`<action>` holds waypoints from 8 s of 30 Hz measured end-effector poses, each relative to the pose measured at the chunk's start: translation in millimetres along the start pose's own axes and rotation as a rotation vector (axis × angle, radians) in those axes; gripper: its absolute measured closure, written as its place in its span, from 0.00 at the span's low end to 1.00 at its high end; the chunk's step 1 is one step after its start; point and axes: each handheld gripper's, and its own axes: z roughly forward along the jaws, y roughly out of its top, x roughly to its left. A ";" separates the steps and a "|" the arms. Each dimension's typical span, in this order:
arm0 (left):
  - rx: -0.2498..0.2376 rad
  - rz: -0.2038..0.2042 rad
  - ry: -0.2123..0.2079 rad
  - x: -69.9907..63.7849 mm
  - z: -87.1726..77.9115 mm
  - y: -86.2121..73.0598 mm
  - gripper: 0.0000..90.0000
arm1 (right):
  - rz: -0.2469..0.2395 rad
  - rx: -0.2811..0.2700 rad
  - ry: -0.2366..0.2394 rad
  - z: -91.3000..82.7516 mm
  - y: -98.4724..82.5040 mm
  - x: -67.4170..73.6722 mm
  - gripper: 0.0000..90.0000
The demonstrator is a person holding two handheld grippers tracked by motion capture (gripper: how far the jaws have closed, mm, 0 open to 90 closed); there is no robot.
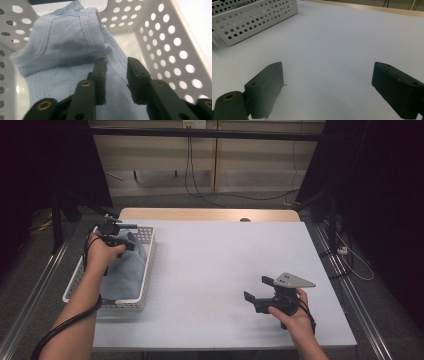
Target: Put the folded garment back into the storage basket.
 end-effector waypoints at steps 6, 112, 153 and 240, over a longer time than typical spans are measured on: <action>0.007 0.010 0.003 -1.3 -12.6 1.0 0.59 | -0.002 -0.003 0.001 -0.2 1.0 1.1 0.11; 0.004 0.344 -0.415 -138.5 -42.8 -20.6 0.19 | 0.002 0.048 0.023 -8.4 -9.0 -2.2 0.08; -0.014 0.376 -0.523 -155.2 -30.3 -63.2 0.17 | -0.001 0.069 0.009 -31.4 -19.6 -11.2 0.08; -0.129 0.383 -0.643 -131.2 -23.2 -124.5 0.14 | -0.008 0.063 0.011 -38.6 -30.7 -14.6 0.08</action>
